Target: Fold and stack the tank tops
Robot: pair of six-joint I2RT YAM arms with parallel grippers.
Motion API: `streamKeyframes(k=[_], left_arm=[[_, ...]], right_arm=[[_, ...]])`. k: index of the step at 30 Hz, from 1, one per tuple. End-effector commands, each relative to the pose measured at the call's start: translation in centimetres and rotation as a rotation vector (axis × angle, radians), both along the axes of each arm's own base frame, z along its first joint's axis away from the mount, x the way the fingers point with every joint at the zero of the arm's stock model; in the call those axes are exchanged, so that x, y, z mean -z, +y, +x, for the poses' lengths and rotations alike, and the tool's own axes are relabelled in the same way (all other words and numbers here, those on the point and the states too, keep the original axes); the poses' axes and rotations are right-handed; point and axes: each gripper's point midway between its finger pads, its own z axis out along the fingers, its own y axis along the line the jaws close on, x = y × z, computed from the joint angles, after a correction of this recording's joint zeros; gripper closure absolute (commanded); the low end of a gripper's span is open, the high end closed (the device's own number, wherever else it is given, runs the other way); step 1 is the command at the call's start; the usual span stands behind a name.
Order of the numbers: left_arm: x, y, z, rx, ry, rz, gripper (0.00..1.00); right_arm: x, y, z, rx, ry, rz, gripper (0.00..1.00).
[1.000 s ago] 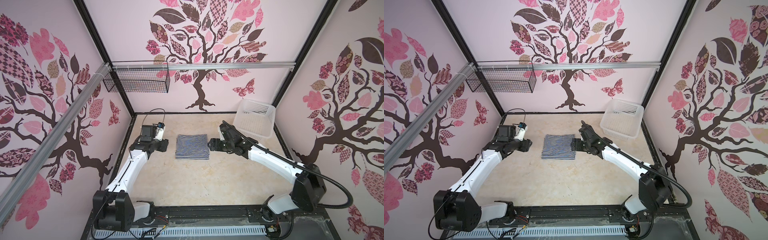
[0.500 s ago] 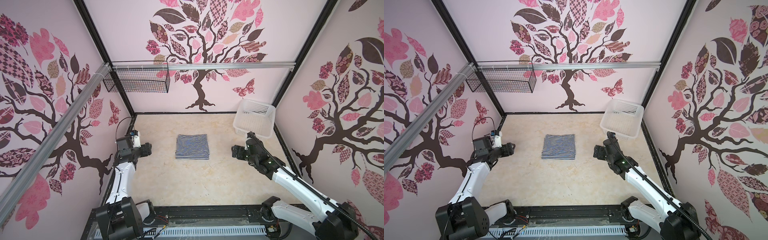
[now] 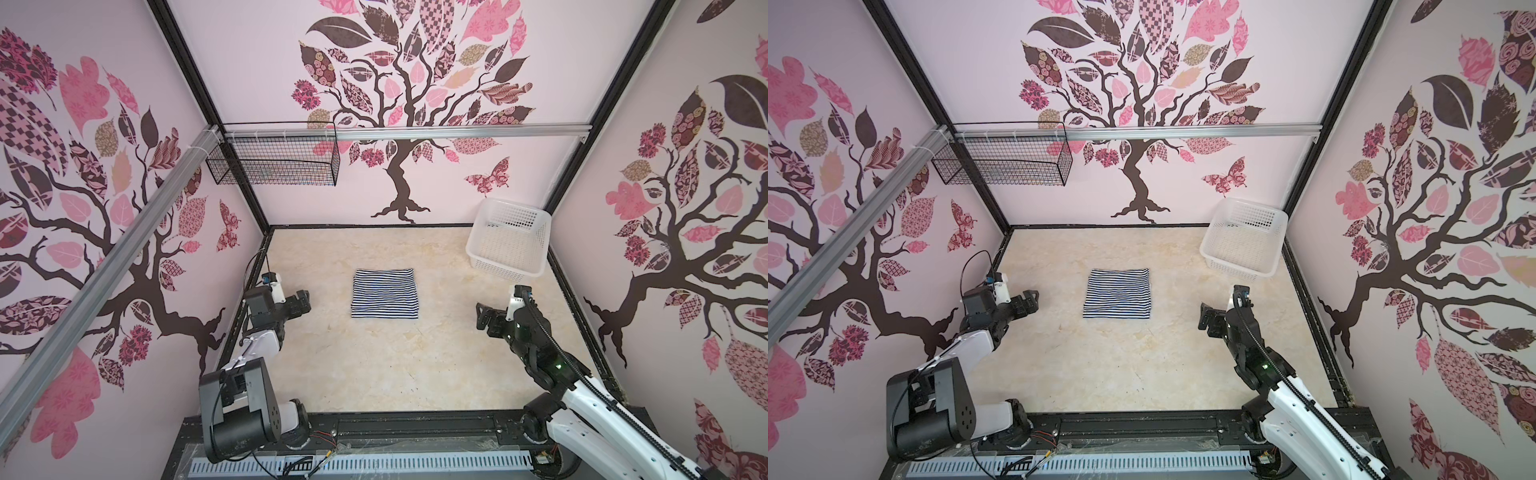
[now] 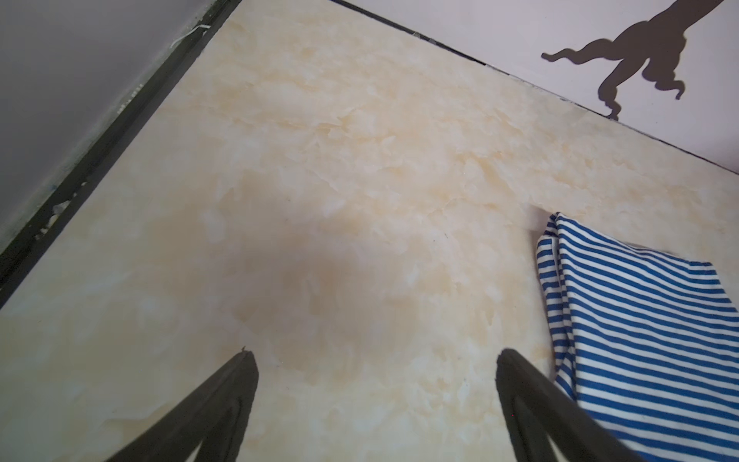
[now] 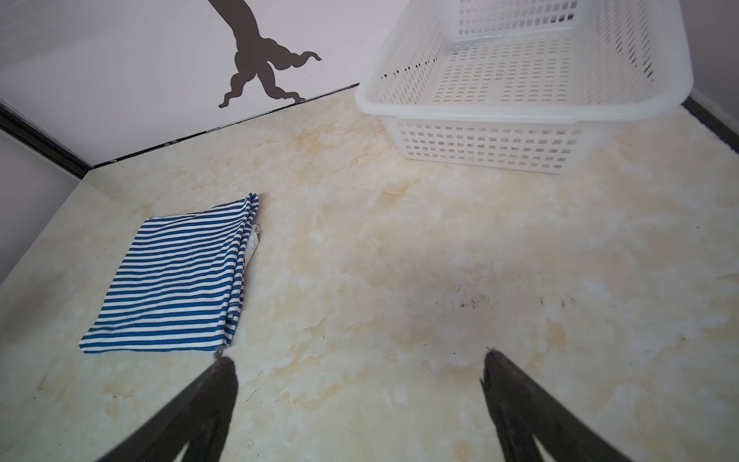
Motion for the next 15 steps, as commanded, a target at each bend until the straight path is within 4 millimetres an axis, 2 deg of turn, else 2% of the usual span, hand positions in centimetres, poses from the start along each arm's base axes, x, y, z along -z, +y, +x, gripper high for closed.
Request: streamKeyframes(k=[1,3,6,13,15], left_arm=[[-1.8,-1.2,1.8,0.05,-0.153,0.004,0.03],[-1.4,-2.0,2.1,0.074,-0.173,0.035,0.03],[-1.9,-3.1,2.5,0.108,-0.208,0.053,0.03],[-2.4,-4.8,3.4,0.156,-0.281,0.163,0.03],[-1.6,-5.8,3.3,0.2,-0.293,0.188,0.03]], right_arm=[[-2.2,-0.6,0.3,0.032,-0.109,0.024,0.0],[-2.4,-1.5,0.3,0.083,-0.115,0.012,0.0],[-2.8,-2.0,0.5,0.106,-0.111,-0.015,0.0],[-3.4,-1.6,0.9,0.096,-0.102,-0.016,0.0],[-3.5,-1.3,1.1,0.085,-0.115,-0.014,0.0]])
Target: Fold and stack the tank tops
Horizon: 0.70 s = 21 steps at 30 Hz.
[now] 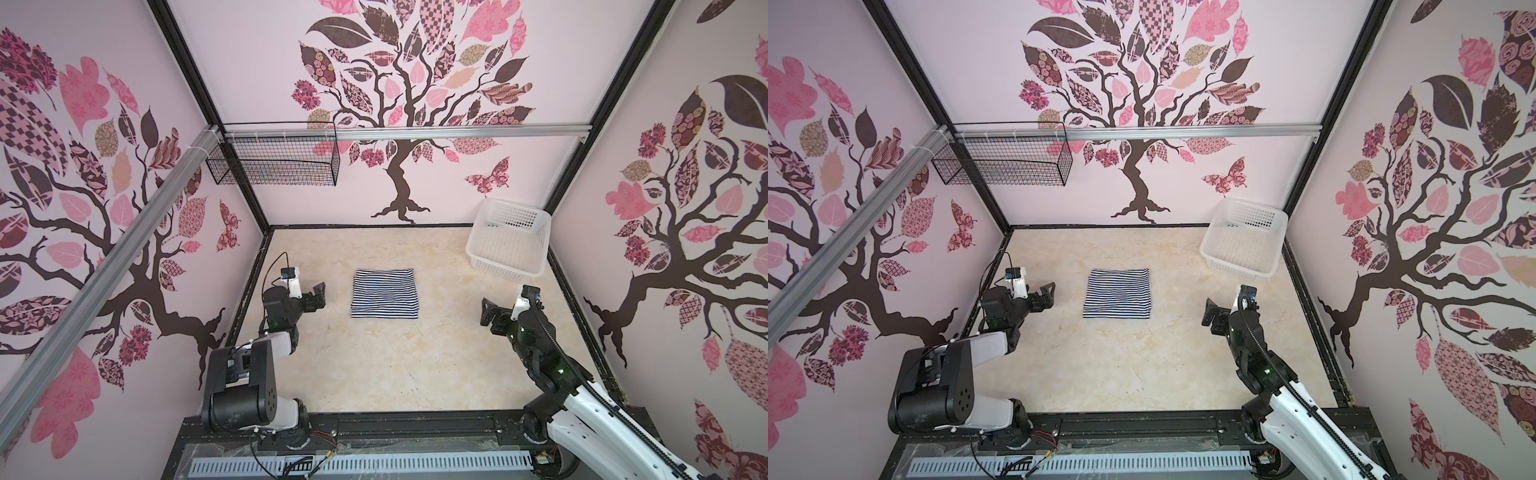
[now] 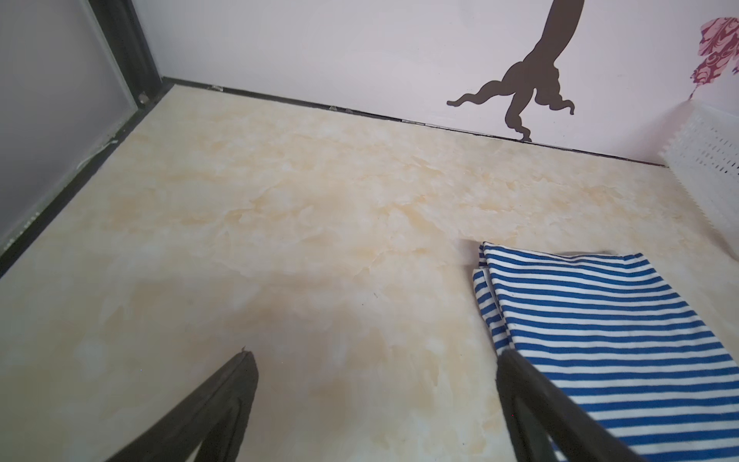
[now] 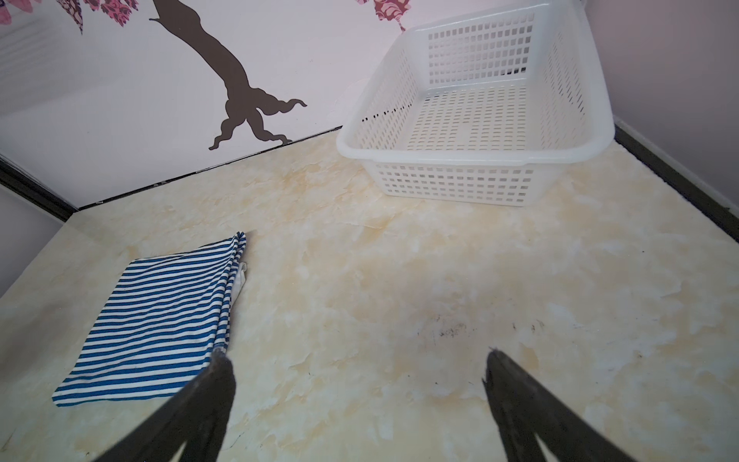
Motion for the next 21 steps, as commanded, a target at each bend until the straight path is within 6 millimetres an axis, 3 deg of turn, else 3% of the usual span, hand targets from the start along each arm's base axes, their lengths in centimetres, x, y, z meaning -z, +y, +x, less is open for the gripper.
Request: streamKeyframes(k=[1,12,17,21], left_arm=[[0.1,-0.9,0.0,0.027,-0.078,0.09,0.03],[1.2,-1.0,-0.3,-0.064,-0.09,0.171,0.03],[1.3,-0.9,-0.1,-0.068,-0.076,0.161,0.03],[1.3,-1.1,-0.2,-0.037,-0.07,0.145,0.03]], right_arm=[[-1.8,0.0,0.5,0.004,-0.051,0.001,0.0],[-1.2,-1.3,1.9,0.077,-0.16,-0.144,0.0],[0.4,-2.9,3.4,0.163,-0.193,-0.317,0.0],[2.1,-3.3,5.4,0.147,-0.165,-0.325,0.0]])
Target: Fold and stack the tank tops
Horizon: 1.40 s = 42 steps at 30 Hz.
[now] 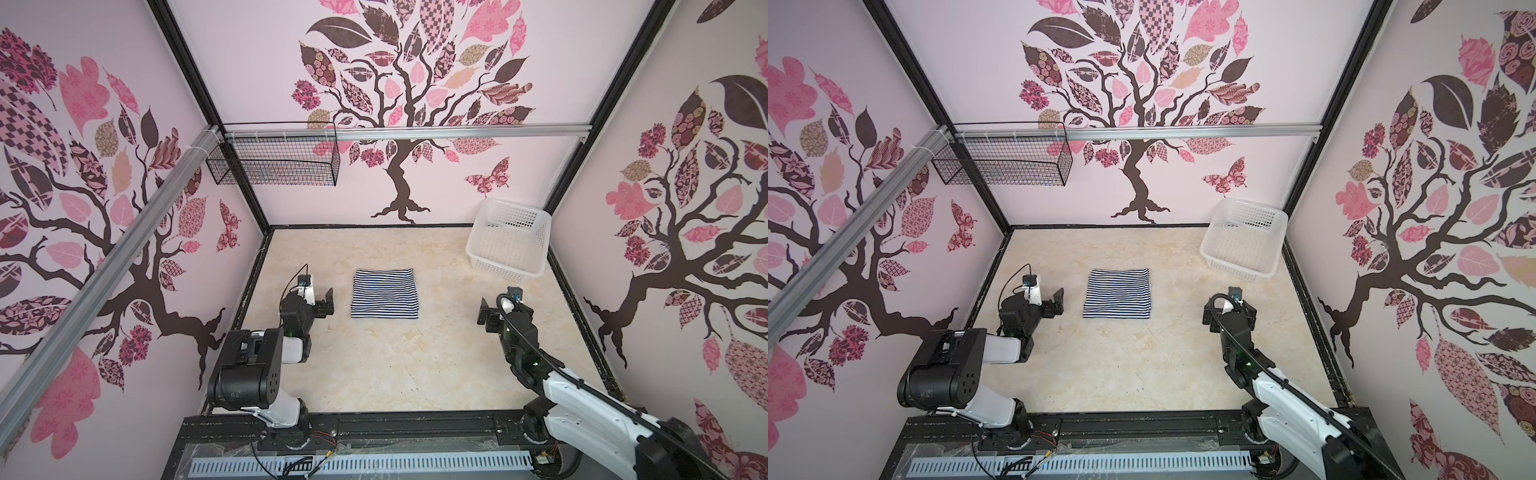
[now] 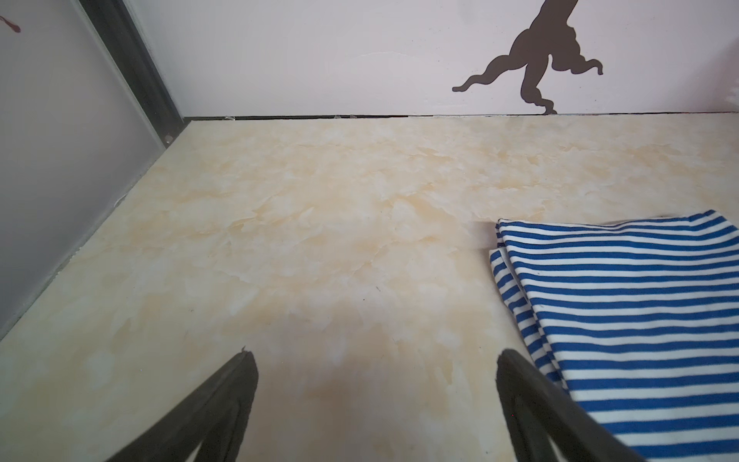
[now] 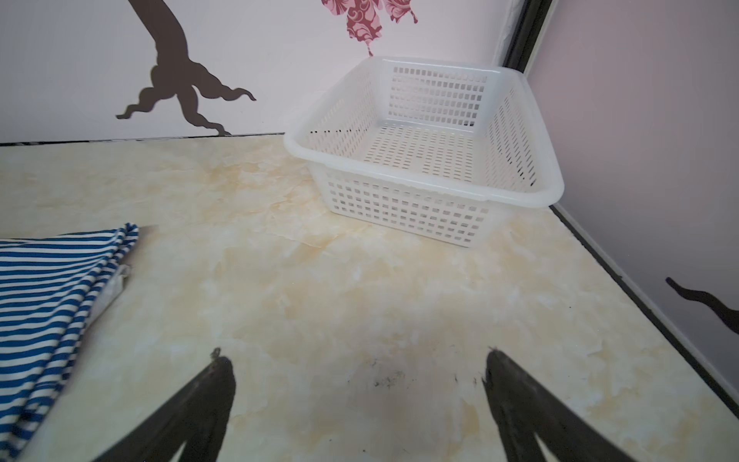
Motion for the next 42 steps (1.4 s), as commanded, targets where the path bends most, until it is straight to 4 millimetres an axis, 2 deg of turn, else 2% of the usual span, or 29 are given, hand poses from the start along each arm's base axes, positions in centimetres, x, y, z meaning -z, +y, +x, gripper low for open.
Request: streamKeyframes(k=[1,4,7,12,17,18,20,21,24,26,29,31,42], left_arm=[[-1.0,0.1,0.5,0.018,-0.033,-0.008,0.03],[-1.1,0.0,0.4,0.046,-0.037,-0.022,0.03],[-1.1,-0.1,0.3,0.049,-0.036,-0.024,0.03],[-0.9,-0.1,0.6,0.052,-0.022,-0.025,0.03],[-0.9,-0.1,0.6,0.053,-0.021,-0.027,0.03],[-0.9,-0.1,0.6,0.053,-0.02,-0.027,0.03],[-0.9,-0.1,0.6,0.053,-0.02,-0.028,0.03],[-0.9,-0.1,0.6,0.054,-0.02,-0.027,0.03],[-0.9,-0.1,0.6,0.053,-0.021,-0.026,0.03],[-0.8,-0.1,0.6,0.053,-0.019,-0.026,0.03],[-0.8,0.0,0.5,0.052,-0.019,-0.027,0.03],[-0.9,-0.1,0.6,0.054,-0.021,-0.025,0.03],[-0.9,-0.1,0.5,0.052,-0.021,-0.025,0.03]], right_arm=[[-2.6,-0.7,2.1,0.022,-0.118,-0.026,0.0],[-1.4,-1.1,3.6,0.011,-0.087,-0.02,0.0],[-0.8,-2.5,4.4,0.038,-0.101,0.024,0.0],[-0.4,-1.8,5.4,-0.071,-0.126,0.031,0.0],[0.2,-2.7,6.2,-0.047,-0.143,0.001,0.01],[0.3,-2.8,6.4,-0.056,-0.147,0.012,0.02],[1.3,-2.6,6.8,-0.123,-0.119,0.059,0.16],[1.6,-2.9,6.8,-0.123,-0.124,0.073,0.19],[2.2,-2.7,6.8,-0.14,-0.144,0.067,0.15],[2.4,-2.8,7.1,-0.133,-0.134,0.072,0.07],[2.6,-3.6,7.3,-0.085,-0.107,0.076,0.0],[2.6,-4.1,7.3,-0.056,-0.114,0.079,0.0],[2.6,-4.0,7.3,-0.056,-0.112,0.079,0.0]])
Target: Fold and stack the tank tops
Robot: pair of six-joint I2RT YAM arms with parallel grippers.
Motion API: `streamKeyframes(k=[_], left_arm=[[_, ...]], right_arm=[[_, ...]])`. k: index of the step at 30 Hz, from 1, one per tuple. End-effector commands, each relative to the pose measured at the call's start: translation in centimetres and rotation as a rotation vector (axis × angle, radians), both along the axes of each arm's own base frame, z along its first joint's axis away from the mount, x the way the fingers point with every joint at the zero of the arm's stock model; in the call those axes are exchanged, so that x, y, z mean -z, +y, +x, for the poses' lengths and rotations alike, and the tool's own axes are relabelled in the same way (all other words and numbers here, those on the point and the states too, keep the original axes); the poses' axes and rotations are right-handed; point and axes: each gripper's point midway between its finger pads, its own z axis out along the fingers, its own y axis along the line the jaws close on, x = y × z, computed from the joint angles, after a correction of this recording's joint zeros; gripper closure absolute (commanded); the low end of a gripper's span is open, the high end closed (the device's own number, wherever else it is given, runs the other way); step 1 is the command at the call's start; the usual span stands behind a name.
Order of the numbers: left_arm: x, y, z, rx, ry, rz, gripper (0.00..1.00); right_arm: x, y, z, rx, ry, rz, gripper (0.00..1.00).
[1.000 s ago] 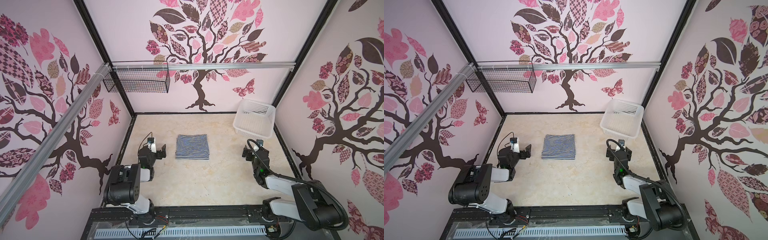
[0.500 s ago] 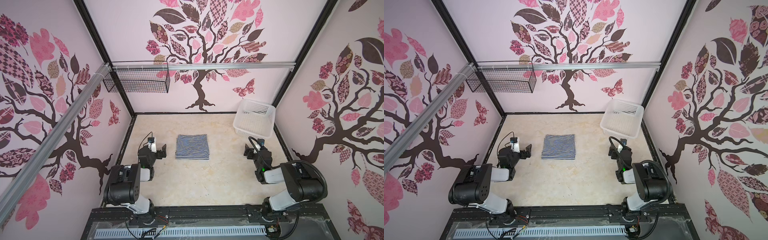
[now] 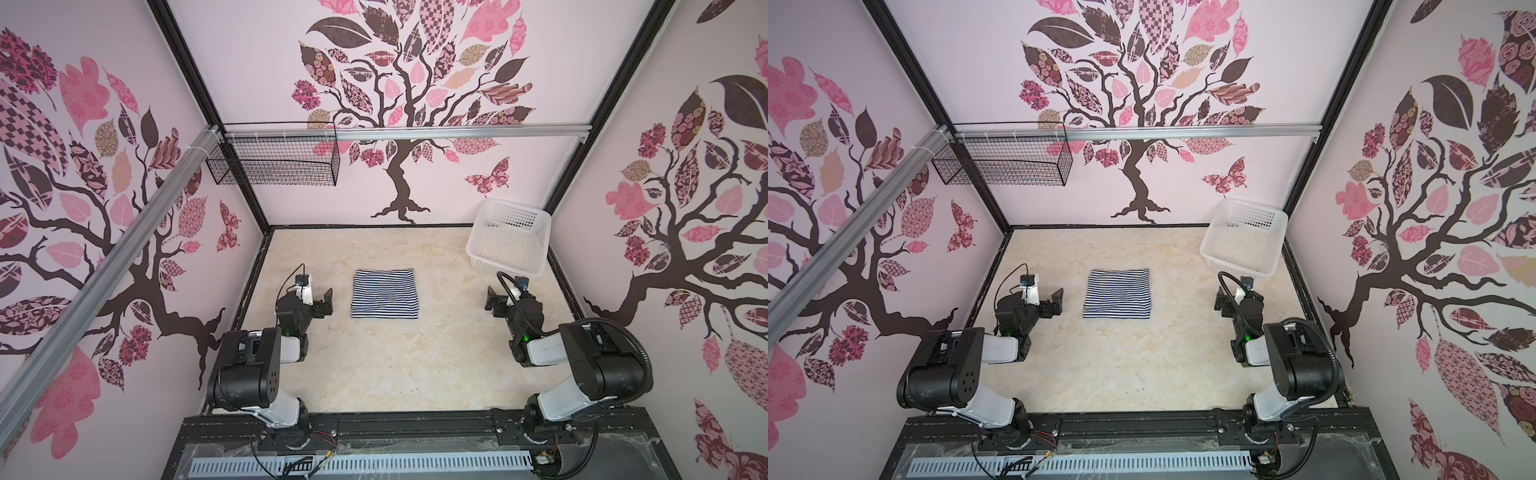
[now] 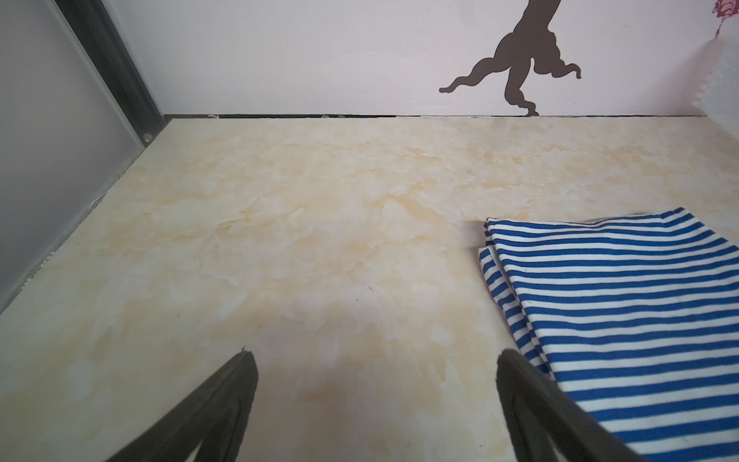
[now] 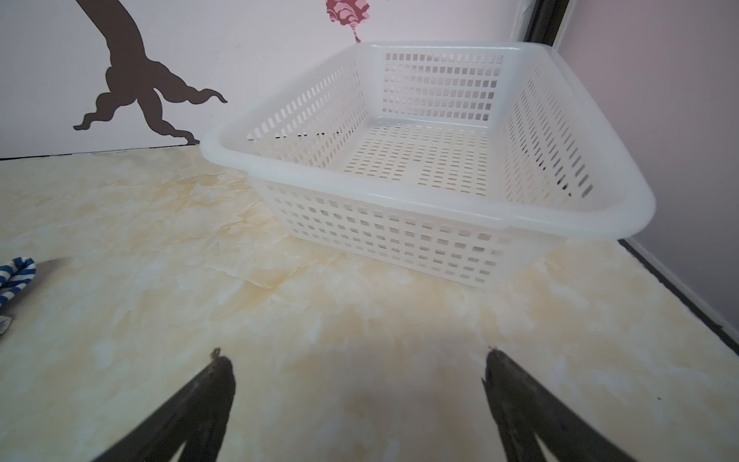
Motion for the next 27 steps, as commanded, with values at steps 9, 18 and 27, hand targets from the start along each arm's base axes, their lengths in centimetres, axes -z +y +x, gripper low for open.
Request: streamKeyframes(k=[9,18,27], left_arm=[[-0.74,-0.01,0.52,0.008,-0.02,0.0,0.03],[-0.83,0.02,0.54,0.007,-0.022,0.001,0.03],[-0.74,-0.17,0.49,0.009,-0.021,0.011,0.03]], right_arm=[[-1.42,-0.11,0.75,0.012,-0.049,0.013,0.0],[-1.49,-0.1,0.8,0.011,-0.05,0.013,0.0],[-1.43,-0.13,0.79,0.012,-0.048,0.012,0.0]])
